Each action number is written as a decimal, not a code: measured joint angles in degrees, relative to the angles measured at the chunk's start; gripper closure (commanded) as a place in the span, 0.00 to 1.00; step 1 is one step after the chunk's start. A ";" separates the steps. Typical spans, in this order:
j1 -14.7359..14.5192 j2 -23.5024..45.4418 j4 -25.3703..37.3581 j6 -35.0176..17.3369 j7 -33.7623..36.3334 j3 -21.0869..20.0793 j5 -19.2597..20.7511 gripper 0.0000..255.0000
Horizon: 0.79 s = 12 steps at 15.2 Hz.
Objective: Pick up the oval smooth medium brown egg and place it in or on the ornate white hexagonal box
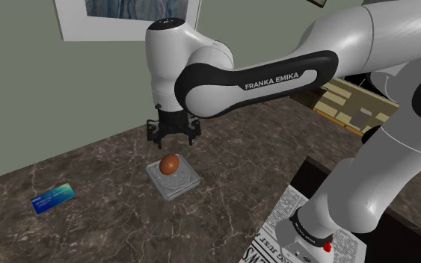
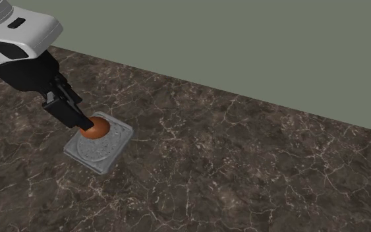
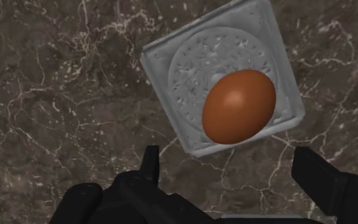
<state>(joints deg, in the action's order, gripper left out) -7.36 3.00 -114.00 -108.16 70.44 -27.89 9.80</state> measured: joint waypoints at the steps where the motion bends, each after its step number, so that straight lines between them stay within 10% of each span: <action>1: 0.00 0.00 0.00 0.00 0.00 0.00 0.00 0.00; 12: -0.46 -0.48 6.72 7.16 -0.43 -0.45 -0.66 0.00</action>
